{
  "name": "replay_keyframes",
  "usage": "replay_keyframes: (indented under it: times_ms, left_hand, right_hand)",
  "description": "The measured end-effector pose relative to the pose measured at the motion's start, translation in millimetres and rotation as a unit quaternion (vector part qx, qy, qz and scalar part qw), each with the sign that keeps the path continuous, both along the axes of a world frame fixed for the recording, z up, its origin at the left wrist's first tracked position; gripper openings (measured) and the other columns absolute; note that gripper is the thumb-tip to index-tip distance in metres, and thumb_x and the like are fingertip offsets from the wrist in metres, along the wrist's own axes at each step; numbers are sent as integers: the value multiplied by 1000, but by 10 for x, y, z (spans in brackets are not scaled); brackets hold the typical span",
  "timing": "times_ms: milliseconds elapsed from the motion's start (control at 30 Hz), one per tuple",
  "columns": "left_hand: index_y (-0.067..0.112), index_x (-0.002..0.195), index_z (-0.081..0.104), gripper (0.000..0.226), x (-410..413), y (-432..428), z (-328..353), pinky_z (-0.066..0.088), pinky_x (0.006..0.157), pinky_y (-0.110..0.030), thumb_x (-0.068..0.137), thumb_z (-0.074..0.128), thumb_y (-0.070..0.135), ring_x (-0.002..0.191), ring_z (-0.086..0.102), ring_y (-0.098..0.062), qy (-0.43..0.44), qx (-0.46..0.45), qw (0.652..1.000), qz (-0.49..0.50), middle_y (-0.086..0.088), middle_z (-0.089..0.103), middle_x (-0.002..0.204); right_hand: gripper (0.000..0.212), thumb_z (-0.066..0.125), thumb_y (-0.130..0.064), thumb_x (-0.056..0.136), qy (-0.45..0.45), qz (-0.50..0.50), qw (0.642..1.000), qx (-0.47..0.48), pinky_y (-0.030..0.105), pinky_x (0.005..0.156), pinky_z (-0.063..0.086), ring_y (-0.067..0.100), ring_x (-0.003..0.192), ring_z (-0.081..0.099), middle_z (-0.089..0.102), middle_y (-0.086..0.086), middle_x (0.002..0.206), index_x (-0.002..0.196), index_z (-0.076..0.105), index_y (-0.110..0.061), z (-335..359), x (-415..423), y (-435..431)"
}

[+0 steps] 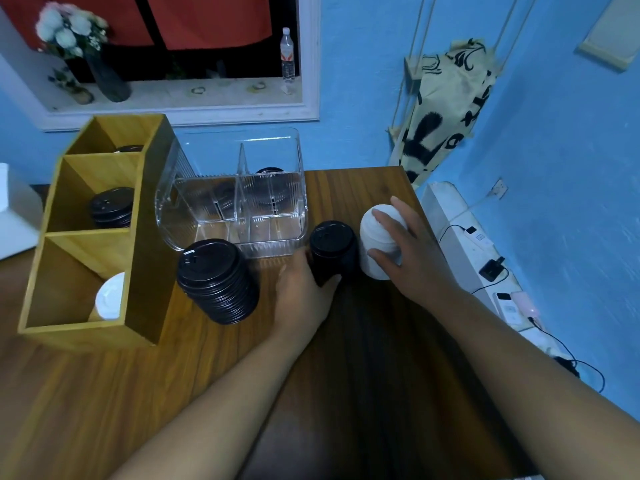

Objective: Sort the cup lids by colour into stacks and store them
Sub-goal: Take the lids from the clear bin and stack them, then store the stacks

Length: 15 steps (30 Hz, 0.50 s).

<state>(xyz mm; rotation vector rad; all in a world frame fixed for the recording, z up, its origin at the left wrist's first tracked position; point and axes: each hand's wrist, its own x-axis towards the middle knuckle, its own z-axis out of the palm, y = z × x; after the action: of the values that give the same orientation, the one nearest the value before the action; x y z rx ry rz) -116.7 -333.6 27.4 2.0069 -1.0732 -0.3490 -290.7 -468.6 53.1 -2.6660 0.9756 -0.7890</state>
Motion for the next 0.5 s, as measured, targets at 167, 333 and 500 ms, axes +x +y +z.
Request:
replay_keyframes:
  times_ms: [167, 333, 500]
  left_hand:
    - [19, 132, 49, 58, 51, -101, 44, 44, 90, -28, 84, 80, 33, 119, 57, -20, -13, 28, 999, 4, 1, 63, 125]
    - [22, 132, 51, 56, 110, 238, 28, 41, 89, -21, 85, 77, 39, 118, 50, -12, -74, 40, 996, -31, 4, 61, 120]
    - [21, 138, 55, 59, 234, 878, 42, 29, 101, -8, 86, 77, 39, 122, 44, -3, -125, 43, 986, -106, 10, 57, 128]
  right_hand:
    - [68, 65, -42, 96, 15, 4, 1000, 4, 35, 108, 39, 25, 149, 28, 17, 3, 168, 154, 35, -27, 32, 65, -110]
    - [79, 65, -51, 91, 40, -22, 999, -23, 57, 113, 38, 31, 151, 27, 14, 5, 168, 157, 29, -28, 121, 72, -44]
    - [61, 53, -51, 97, 65, -26, 982, -176, 67, 113, 28, 35, 149, 30, 34, 12, 160, 148, 44, -19, 352, 390, 248]
